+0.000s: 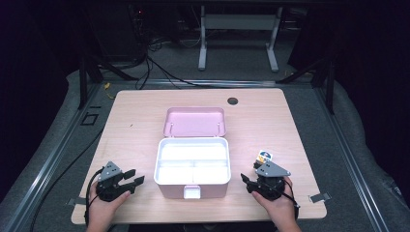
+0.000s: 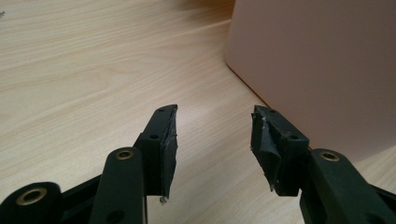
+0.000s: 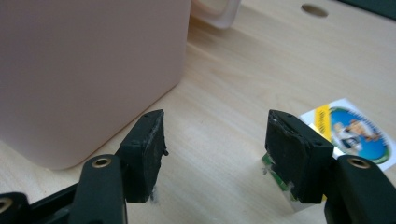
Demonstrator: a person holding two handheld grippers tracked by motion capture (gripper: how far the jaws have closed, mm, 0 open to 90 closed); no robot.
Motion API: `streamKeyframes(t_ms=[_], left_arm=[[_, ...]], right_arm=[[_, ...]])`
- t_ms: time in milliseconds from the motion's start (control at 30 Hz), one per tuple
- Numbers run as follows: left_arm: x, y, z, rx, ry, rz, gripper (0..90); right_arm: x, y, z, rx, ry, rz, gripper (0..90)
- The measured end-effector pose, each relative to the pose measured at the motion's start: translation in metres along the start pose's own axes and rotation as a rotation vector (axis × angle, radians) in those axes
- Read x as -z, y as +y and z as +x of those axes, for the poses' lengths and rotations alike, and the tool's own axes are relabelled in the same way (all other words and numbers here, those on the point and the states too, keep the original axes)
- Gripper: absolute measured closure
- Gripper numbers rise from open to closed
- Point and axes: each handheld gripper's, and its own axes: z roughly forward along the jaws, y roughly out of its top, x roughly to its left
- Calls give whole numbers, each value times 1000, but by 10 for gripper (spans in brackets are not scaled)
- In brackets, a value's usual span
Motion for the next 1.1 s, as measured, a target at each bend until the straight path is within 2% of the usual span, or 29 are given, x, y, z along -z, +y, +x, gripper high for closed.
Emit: streamKeyframes(t_ms=[67, 100, 200, 233, 300, 367, 467, 600, 700, 833, 1100], left_arm=[[-2, 0, -2, -11, -3, 8, 506], [-4, 0, -3, -25, -11, 29, 506], [-6, -2, -4, -60, -2, 60, 515], [-7, -2, -4, -60, -4, 60, 515], [-7, -1, -4, -57, -4, 58, 514], [-8, -1, -3, -54, -5, 53, 511], [-9, -2, -3, -56, -11, 60, 503], [-8, -1, -4, -62, -12, 57, 504], [-8, -1, -4, -53, -10, 53, 505], [-7, -1, -3, -46, -11, 48, 506], [0, 3, -2, -22, -15, 29, 507]], right_arm=[[-2, -2, -1, -15, 15, 0, 377], [-3, -3, -1, -17, 21, 0, 373], [-8, -4, 0, 16, 35, -1, 355], [-9, -3, 1, 22, 25, 18, 356], [-10, -3, 2, 24, 23, 8, 357], [-11, -3, 2, 24, 27, 5, 362], [-10, -4, 1, 8, 45, 34, 404], [-10, -4, 1, 18, 36, 32, 408], [-10, -4, 1, 7, 30, 15, 407], [-10, -5, 1, 4, 31, 21, 402], [-6, -2, 3, 33, 8, 0, 412]])
